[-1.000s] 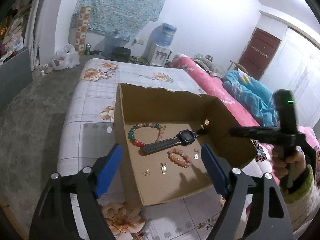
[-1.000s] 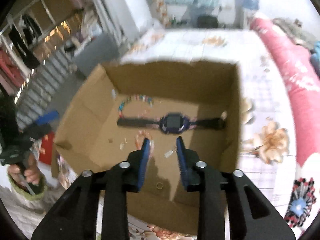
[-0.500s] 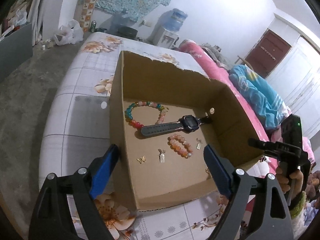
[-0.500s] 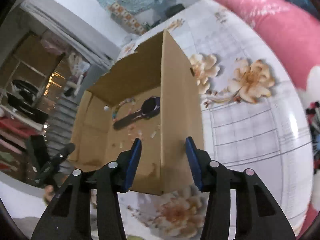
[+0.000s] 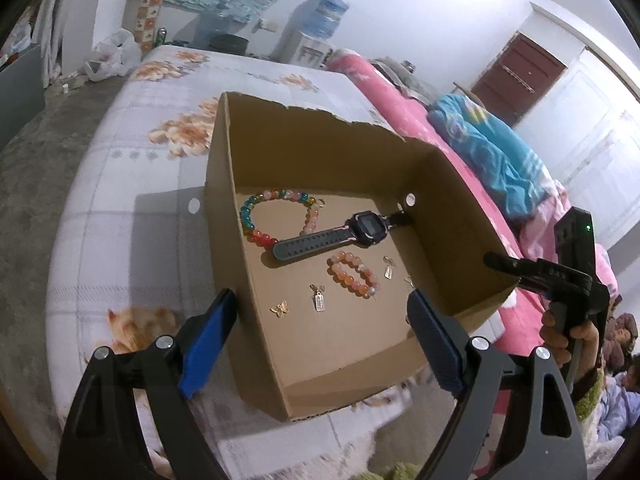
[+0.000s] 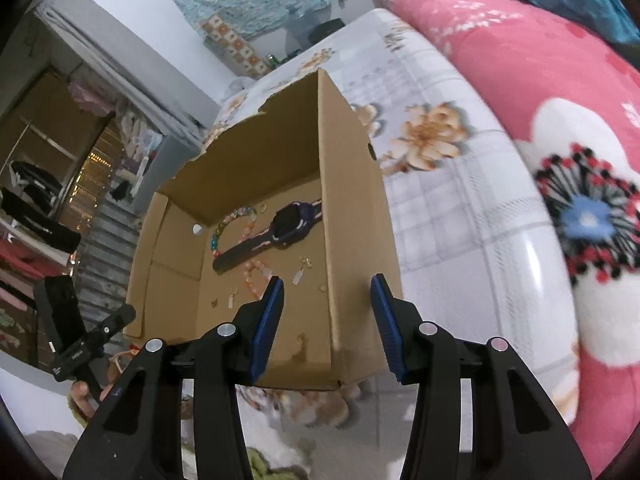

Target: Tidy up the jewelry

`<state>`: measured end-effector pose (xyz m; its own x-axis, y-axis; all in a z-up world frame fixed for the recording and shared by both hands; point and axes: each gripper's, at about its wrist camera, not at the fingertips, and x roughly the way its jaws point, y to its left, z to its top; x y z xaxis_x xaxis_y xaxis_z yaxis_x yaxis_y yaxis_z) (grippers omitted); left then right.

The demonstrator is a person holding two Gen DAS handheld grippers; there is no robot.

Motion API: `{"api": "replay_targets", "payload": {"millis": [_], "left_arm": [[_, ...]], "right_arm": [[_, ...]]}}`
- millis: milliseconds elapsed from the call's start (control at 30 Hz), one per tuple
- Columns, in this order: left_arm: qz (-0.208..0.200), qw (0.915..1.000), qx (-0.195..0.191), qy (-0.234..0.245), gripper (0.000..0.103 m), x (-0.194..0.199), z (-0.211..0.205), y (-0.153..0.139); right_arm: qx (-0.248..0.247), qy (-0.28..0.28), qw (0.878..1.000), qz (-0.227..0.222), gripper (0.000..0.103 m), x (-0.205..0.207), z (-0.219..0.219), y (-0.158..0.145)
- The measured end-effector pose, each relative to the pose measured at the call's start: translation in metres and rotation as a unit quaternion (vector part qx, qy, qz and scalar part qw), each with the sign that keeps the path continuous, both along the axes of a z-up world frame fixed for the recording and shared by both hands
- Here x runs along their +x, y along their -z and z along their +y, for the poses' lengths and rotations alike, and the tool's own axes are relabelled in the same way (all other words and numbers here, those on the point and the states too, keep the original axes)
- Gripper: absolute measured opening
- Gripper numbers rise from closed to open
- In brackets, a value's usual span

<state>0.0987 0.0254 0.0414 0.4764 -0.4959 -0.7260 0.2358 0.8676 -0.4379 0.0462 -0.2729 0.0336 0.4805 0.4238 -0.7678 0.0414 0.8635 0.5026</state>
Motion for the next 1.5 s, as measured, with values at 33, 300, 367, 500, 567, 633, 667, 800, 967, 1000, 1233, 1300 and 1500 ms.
{"api": "replay_targets", "payload": {"millis": [33, 300, 367, 500, 567, 633, 667, 800, 967, 1000, 1233, 1300, 1500], "left_arm": [[0.001, 1.0000, -0.002, 0.001, 0.084, -0.004, -0.001, 0.000], [-0.018, 0.9997, 0.009, 0.010, 0.084, -0.033, -0.010, 0.001], [-0.034, 0.9992, 0.019, 0.009, 0.084, -0.039, -0.011, -0.003], [-0.105, 0.9927, 0.057, -0.010, 0.086, -0.064, -0.014, -0.024], [-0.129, 0.9892, 0.066, -0.020, 0.092, -0.074, -0.013, -0.031], [-0.162, 0.9848, 0.060, -0.020, 0.097, -0.090, -0.016, -0.041], [-0.169, 0.9837, 0.058, -0.020, 0.097, -0.095, -0.017, -0.044], [-0.183, 0.9814, 0.055, -0.016, 0.097, -0.110, -0.033, -0.052], [-0.179, 0.9790, 0.094, -0.024, 0.097, -0.116, -0.065, -0.049], [-0.183, 0.9772, 0.105, -0.028, 0.097, -0.118, -0.069, -0.049], [-0.186, 0.9677, 0.162, -0.051, 0.097, -0.123, -0.095, -0.039], [-0.174, 0.9682, 0.171, -0.056, 0.097, -0.121, -0.100, -0.034], [-0.140, 0.9715, 0.180, -0.064, 0.097, -0.117, -0.107, -0.021]], "right_arm": [[-0.001, 0.001, 1.000, -0.001, 0.045, -0.005, -0.002, -0.001], [0.006, 0.013, 1.000, -0.013, 0.045, -0.019, -0.008, 0.003], [-0.002, 0.019, 1.000, -0.020, 0.045, -0.023, -0.007, 0.001], [-0.043, 0.051, 0.996, -0.065, 0.054, -0.050, -0.006, -0.017], [-0.060, 0.069, 0.992, -0.082, 0.060, -0.065, -0.007, -0.024], [-0.080, 0.089, 0.988, -0.096, 0.064, -0.083, -0.005, -0.029], [-0.088, 0.095, 0.986, -0.102, 0.065, -0.092, -0.003, -0.031], [-0.111, 0.107, 0.981, -0.114, 0.073, -0.119, 0.007, -0.031], [-0.128, 0.100, 0.980, -0.117, 0.082, -0.135, 0.019, -0.027], [-0.132, 0.099, 0.980, -0.116, 0.082, -0.137, 0.021, -0.027], [-0.147, 0.066, 0.980, -0.114, 0.083, -0.142, 0.036, -0.026], [-0.152, 0.055, 0.980, -0.115, 0.083, -0.141, 0.040, -0.027], [-0.182, 0.033, 0.976, -0.114, 0.084, -0.139, 0.054, -0.025]]}}
